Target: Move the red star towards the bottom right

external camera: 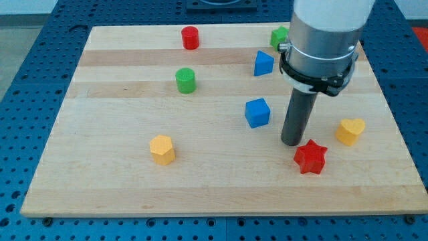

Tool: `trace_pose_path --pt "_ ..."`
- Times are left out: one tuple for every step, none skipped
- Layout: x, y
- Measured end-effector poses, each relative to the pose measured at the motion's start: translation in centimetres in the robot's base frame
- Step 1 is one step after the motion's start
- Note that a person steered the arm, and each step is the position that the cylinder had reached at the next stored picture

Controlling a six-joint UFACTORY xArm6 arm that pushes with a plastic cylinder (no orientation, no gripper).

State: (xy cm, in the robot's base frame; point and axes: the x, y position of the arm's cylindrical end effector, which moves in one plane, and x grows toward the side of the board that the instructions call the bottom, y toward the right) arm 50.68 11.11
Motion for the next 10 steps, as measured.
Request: trace_pose_path --pt "0.0 0.2" --pt "1.2 0.6" --pt "3.5 0.6" --pt "3.5 0.6" --pt "2.9 2.4" --pt "3.1 3.8" --pt "3.3 2.5" --pt "3.2 -0.6" --pt "5.2 -0.7" --pt "6.0 -0.7"
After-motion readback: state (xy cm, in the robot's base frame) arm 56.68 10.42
